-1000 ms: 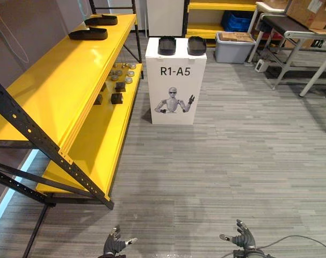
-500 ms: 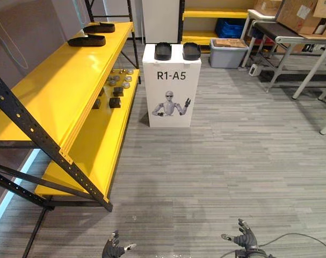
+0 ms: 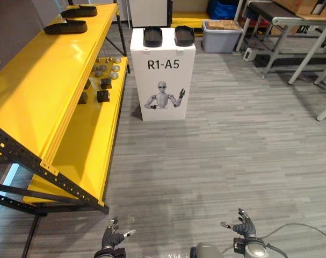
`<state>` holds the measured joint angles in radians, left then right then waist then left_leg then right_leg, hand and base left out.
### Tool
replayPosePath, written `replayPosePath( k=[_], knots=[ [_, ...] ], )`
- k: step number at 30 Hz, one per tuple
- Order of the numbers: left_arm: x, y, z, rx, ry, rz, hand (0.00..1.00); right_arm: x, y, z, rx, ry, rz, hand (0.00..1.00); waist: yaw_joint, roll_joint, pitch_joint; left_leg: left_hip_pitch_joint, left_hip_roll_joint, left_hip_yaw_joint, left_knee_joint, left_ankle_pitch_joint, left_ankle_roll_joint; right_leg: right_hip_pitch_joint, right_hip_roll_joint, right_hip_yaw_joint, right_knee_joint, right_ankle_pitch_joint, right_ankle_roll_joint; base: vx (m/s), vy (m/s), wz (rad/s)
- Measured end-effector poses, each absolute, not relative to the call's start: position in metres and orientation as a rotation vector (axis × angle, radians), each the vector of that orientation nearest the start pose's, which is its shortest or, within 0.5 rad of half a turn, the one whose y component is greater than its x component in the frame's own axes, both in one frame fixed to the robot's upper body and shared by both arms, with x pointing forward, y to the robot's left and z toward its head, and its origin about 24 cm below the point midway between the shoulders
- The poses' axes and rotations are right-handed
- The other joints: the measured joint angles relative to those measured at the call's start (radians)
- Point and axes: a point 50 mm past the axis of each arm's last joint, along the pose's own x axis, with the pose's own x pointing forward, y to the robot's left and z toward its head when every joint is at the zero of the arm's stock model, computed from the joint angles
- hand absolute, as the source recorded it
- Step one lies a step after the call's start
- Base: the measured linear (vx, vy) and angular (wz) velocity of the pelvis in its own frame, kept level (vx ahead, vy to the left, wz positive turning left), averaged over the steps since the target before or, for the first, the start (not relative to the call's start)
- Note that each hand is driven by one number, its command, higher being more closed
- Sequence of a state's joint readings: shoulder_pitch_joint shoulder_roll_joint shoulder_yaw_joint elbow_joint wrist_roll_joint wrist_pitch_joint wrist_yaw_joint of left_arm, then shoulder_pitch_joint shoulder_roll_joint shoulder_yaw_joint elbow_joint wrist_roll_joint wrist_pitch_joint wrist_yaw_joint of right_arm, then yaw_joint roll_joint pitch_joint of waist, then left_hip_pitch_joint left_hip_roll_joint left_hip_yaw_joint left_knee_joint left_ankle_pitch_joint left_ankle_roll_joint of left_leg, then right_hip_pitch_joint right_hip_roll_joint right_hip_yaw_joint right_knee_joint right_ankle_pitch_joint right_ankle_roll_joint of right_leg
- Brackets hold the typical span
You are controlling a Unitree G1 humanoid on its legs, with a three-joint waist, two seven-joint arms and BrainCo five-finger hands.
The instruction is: Walk over and take plastic housings, then place them on the shelf
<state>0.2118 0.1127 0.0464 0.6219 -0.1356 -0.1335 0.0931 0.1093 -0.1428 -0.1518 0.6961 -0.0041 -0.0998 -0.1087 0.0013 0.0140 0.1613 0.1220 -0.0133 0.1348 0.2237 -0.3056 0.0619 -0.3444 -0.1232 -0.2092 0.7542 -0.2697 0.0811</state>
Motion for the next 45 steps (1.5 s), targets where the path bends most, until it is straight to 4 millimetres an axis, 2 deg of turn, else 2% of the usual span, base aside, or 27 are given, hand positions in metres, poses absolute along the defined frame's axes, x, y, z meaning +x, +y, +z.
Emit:
replayPosePath(
  k=[2,4,5,6,8,9,10,11,13,14,16,18,19,21,22,23,24,27,28,29,30,33,37,38,39,42,45],
  knots=[
    [0.152,0.210,-0.106,0.007,0.638,0.275,0.00,0.162,-0.238,-0.104,-0.149,0.669,-0.314,0.00,-0.024,0.017,0.029,0.035,0.047,-0.045,-0.038,0.001,-0.005,-0.044,0.032,-0.024,-0.192,0.029,-0.021,0.48,-0.128,0.77],
    [0.161,0.213,-0.102,0.026,0.614,0.270,0.00,0.168,-0.238,-0.101,-0.153,0.653,-0.313,0.00,-0.039,0.013,0.038,0.074,0.070,-0.081,-0.074,-0.002,-0.053,-0.065,0.052,-0.017,-0.429,0.168,-0.035,0.57,-0.234,0.70],
    [0.164,0.214,-0.101,0.037,0.609,0.266,0.00,0.169,-0.238,-0.101,-0.155,0.652,-0.315,0.00,-0.047,0.005,0.036,0.103,0.092,-0.099,-0.077,-0.023,-0.089,-0.056,0.065,-0.015,-0.472,0.338,-0.070,0.71,-0.349,0.32],
    [0.166,0.211,-0.102,0.031,0.615,0.267,0.00,0.174,-0.240,-0.099,-0.161,0.645,-0.317,0.00,-0.038,0.034,0.035,0.103,0.132,-0.108,-0.063,-0.018,-0.117,-0.068,0.088,-0.032,-0.425,0.339,-0.134,0.62,-0.322,0.21],
    [0.169,0.205,-0.102,0.020,0.611,0.254,0.00,0.185,-0.238,-0.095,-0.157,0.617,-0.311,0.00,-0.038,0.032,0.036,0.072,0.132,-0.115,0.019,0.054,-0.200,-0.068,0.086,-0.039,-0.372,0.268,-0.156,0.61,-0.335,0.02],
    [0.168,0.202,-0.104,0.004,0.615,0.259,0.00,0.187,-0.237,-0.094,-0.156,0.613,-0.306,0.00,-0.039,0.035,0.038,0.043,0.138,-0.118,0.121,0.098,-0.181,-0.027,0.100,-0.051,-0.385,0.240,-0.158,0.71,-0.382,0.06],
    [0.162,0.199,-0.107,-0.019,0.630,0.275,0.00,0.185,-0.231,-0.096,-0.158,0.619,-0.287,0.00,-0.041,0.044,0.043,-0.043,0.174,-0.117,0.405,0.226,-0.154,0.099,0.136,-0.052,-0.466,0.217,-0.169,0.47,-0.243,0.04],
    [0.160,0.199,-0.107,-0.022,0.634,0.277,0.00,0.185,-0.229,-0.097,-0.157,0.621,-0.279,0.00,-0.037,0.042,0.045,-0.063,0.184,-0.117,0.465,0.251,-0.156,0.123,0.142,-0.048,-0.488,0.215,-0.172,0.57,-0.252,-0.08],
    [0.156,0.199,-0.109,-0.027,0.643,0.278,0.00,0.184,-0.217,-0.097,-0.126,0.611,-0.263,0.00,-0.005,0.035,0.051,-0.254,0.251,-0.079,0.854,0.189,-0.149,0.300,0.204,-0.019,-0.608,0.197,-0.200,0.58,-0.246,-0.29],
    [0.155,0.198,-0.109,-0.028,0.645,0.277,0.00,0.183,-0.214,-0.098,-0.116,0.611,-0.265,0.00,0.007,0.029,0.054,-0.298,0.254,-0.066,0.883,0.174,-0.147,0.334,0.208,-0.010,-0.630,0.194,-0.204,0.48,-0.170,-0.43],
    [0.155,0.194,-0.108,-0.040,0.636,0.272,0.00,0.186,-0.210,-0.097,-0.102,0.601,-0.263,0.00,0.035,0.014,0.063,-0.445,0.221,0.007,0.789,0.109,-0.140,0.436,0.209,0.037,-0.711,0.188,-0.209,0.50,-0.110,-0.50],
    [0.155,0.194,-0.106,-0.046,0.627,0.274,0.00,0.190,-0.212,-0.095,-0.102,0.596,-0.266,0.00,0.050,0.014,0.072,-0.480,0.167,0.024,0.570,0.098,-0.144,0.487,0.201,0.068,-0.741,0.181,-0.202,0.42,-0.014,-0.58],
    [0.154,0.193,-0.107,-0.049,0.630,0.274,0.00,0.190,-0.214,-0.095,-0.097,0.595,-0.276,0.00,0.063,0.008,0.079,-0.482,0.119,0.020,0.350,0.115,-0.138,0.527,0.189,0.096,-0.764,0.162,-0.187,0.38,0.052,-0.58],
    [0.155,0.189,-0.107,-0.060,0.628,0.272,0.00,0.186,-0.223,-0.097,-0.080,0.611,-0.322,0.00,0.067,0.027,0.077,-0.473,0.070,-0.006,0.049,0.246,-0.127,0.585,0.188,0.134,-0.782,0.115,-0.170,0.58,0.129,-0.64],
    [0.154,0.191,-0.107,-0.056,0.632,0.278,0.00,0.182,-0.222,-0.101,-0.080,0.634,-0.324,0.00,0.077,0.018,0.071,-0.442,0.057,0.002,0.024,0.350,-0.096,0.611,0.171,0.170,-0.778,0.081,-0.154,0.50,0.129,-0.61],
    [0.152,0.191,-0.108,-0.056,0.636,0.283,0.00,0.181,-0.222,-0.102,-0.080,0.638,-0.323,0.00,0.078,0.007,0.067,-0.439,0.041,0.000,0.026,0.367,-0.068,0.613,0.156,0.176,-0.770,0.063,-0.146,0.64,0.150,-0.43],
    [0.156,0.190,-0.106,-0.060,0.624,0.283,0.00,0.181,-0.222,-0.102,-0.083,0.638,-0.323,0.00,0.067,-0.013,0.066,-0.451,0.012,0.004,0.063,0.339,-0.020,0.599,0.122,0.177,-0.718,0.024,-0.127,0.52,0.103,-0.11],
    [0.155,0.189,-0.107,-0.060,0.630,0.276,0.00,0.174,-0.220,-0.110,-0.085,0.684,-0.320,0.00,0.072,-0.021,0.062,-0.404,0.002,0.033,0.133,0.226,0.004,0.505,0.089,0.199,-0.401,-0.012,-0.058,0.48,0.098,-0.19],
    [0.153,0.190,-0.108,-0.056,0.635,0.277,0.00,0.172,-0.219,-0.111,-0.082,0.691,-0.318,0.00,0.070,-0.025,0.061,-0.379,-0.005,0.034,0.132,0.206,0.005,0.467,0.081,0.197,-0.283,-0.006,-0.021,0.50,0.119,-0.11],
    [0.152,0.191,-0.109,-0.049,0.642,0.278,0.00,0.169,-0.217,-0.113,-0.076,0.703,-0.315,0.00,0.061,-0.032,0.062,-0.322,-0.020,0.028,0.127,0.168,0.015,0.373,0.053,0.195,-0.020,0.055,0.094,0.51,0.101,0.10],
    [0.153,0.192,-0.109,-0.045,0.644,0.273,0.00,0.167,-0.216,-0.115,-0.081,0.712,-0.306,0.00,0.062,-0.035,0.063,-0.258,-0.033,0.026,0.127,0.129,0.023,0.289,0.015,0.181,0.193,0.067,0.100,0.62,0.112,0.14],
    [0.154,0.191,-0.108,-0.037,0.643,0.268,0.00,0.167,-0.212,-0.114,-0.094,0.707,-0.282,0.00,0.042,-0.030,0.061,-0.096,-0.030,-0.014,0.069,0.081,0.022,0.149,-0.047,0.082,0.278,0.013,0.011,0.55,0.007,0.31],
    [0.154,0.193,-0.109,-0.035,0.648,0.271,0.00,0.168,-0.206,-0.115,-0.099,0.705,-0.252,0.00,0.018,-0.013,0.065,0.015,0.043,-0.060,0.013,0.070,0.001,0.058,0.003,0.072,-0.161,0.018,-0.005,0.53,-0.140,0.46],
    [0.152,0.195,-0.110,-0.029,0.654,0.273,0.00,0.165,-0.207,-0.117,-0.099,0.720,-0.254,0.00,0.013,-0.022,0.060,0.034,0.060,-0.085,0.005,0.049,-0.035,0.058,0.027,0.118,-0.370,0.085,0.000,0.64,-0.269,0.73],
    [0.150,0.197,-0.114,-0.016,0.675,0.272,0.00,0.158,-0.208,-0.121,-0.102,0.751,-0.260,0.00,0.011,-0.029,0.054,0.057,0.066,-0.113,-0.001,0.027,-0.071,0.074,0.046,0.143,-0.444,0.292,-0.014,0.56,-0.261,0.64],
    [0.143,0.188,-0.122,-0.045,0.720,0.270,0.00,0.158,-0.213,-0.122,-0.113,0.764,-0.265,0.00,0.021,0.008,0.040,0.052,0.123,-0.145,0.030,0.063,-0.129,0.069,0.078,0.119,-0.383,0.257,-0.089,0.54,-0.317,0.22],
    [0.148,0.176,-0.121,-0.088,0.709,0.269,0.00,0.148,-0.211,-0.123,-0.107,0.763,-0.267,0.00,0.011,0.028,0.033,-0.035,0.151,-0.145,0.292,0.132,-0.155,0.179,0.076,0.048,-0.412,0.201,-0.106,0.38,-0.252,0.67]
  ],
)
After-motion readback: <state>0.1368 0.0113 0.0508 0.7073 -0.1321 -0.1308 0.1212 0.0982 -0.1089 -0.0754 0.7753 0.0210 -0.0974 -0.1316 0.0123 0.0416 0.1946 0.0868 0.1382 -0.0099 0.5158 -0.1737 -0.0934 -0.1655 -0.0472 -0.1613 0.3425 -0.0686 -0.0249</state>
